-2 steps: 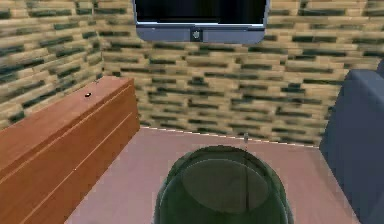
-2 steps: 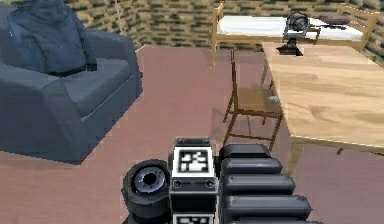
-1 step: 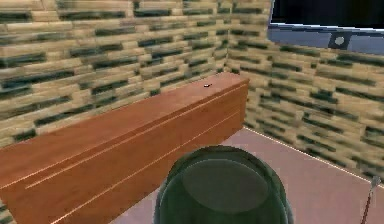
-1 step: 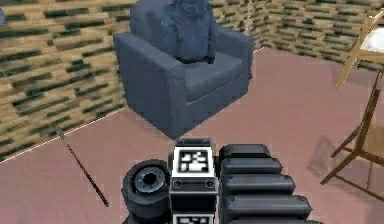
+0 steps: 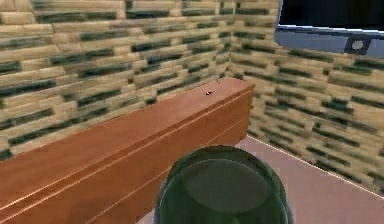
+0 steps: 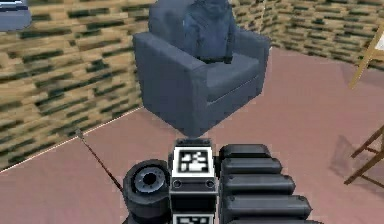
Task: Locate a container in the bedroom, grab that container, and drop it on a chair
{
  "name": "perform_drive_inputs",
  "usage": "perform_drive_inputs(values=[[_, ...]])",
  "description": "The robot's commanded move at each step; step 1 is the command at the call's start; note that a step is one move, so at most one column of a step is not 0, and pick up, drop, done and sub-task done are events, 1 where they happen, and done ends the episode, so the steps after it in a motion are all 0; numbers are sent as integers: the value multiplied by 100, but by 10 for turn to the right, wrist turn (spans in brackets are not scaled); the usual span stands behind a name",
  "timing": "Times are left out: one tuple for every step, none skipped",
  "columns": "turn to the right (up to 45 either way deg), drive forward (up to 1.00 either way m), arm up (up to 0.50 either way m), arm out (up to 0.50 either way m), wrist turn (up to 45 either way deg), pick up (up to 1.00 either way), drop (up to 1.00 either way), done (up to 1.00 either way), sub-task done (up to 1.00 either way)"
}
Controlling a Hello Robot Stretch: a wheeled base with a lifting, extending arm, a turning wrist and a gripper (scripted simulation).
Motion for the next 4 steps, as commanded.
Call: perform_drive_inputs(values=[[450,0,0,0,0,0,0,0,0],[450,0,0,0,0,0,0,0,0],[60,0,0,0,0,0,0,0,0],[0,100,0,0,0,0,0,0,0]])
